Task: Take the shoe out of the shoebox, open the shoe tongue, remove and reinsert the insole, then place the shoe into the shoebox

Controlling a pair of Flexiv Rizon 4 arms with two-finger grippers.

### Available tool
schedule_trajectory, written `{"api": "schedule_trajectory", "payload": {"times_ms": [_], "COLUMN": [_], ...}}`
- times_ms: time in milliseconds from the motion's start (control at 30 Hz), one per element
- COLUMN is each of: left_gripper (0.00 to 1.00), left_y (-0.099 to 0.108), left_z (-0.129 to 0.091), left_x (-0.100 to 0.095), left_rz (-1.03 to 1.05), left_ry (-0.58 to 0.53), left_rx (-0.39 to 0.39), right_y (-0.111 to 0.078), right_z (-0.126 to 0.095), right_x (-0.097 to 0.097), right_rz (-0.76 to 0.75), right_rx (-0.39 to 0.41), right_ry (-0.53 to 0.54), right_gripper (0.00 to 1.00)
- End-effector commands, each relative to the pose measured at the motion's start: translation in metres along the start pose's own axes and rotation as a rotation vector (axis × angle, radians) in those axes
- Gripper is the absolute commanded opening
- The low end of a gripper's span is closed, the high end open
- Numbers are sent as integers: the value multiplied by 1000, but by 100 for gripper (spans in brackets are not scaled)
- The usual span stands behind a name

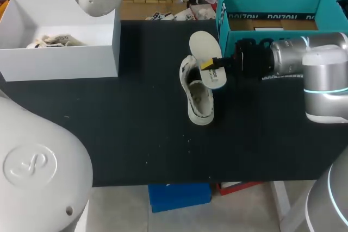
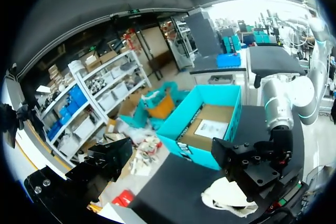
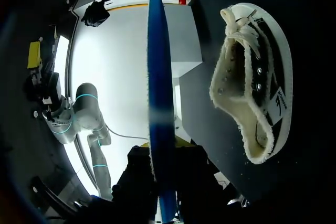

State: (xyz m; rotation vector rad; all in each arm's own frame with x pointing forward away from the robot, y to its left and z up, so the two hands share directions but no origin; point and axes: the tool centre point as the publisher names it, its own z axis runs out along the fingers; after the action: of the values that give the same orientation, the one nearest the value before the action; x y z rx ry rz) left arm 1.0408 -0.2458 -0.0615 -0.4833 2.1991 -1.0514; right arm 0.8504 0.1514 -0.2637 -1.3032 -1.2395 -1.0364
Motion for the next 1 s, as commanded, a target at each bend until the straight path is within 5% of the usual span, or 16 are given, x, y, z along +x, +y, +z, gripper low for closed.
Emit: {"api": "schedule_trajectory", "payload": {"times_ms": [33,300,1000], "left_gripper": [100,100,100], "left_y": [-4,17,14], "left_z": [-6,-10,-6], "left_x": [-8,2,3], "left_rz": [-23,-82,-79], "left_ry": [1051,1087,1377], "left_rx": [38,166,182], "right_y": [0,0,0], "right_z": [1,1,1], "right_x": [-1,-1,-1], "right_rz": [0,0,0], "right_rx": [-2,-2,-2], "right_ry": [-1,-1,-1], "right_gripper": [0,0,0]}}
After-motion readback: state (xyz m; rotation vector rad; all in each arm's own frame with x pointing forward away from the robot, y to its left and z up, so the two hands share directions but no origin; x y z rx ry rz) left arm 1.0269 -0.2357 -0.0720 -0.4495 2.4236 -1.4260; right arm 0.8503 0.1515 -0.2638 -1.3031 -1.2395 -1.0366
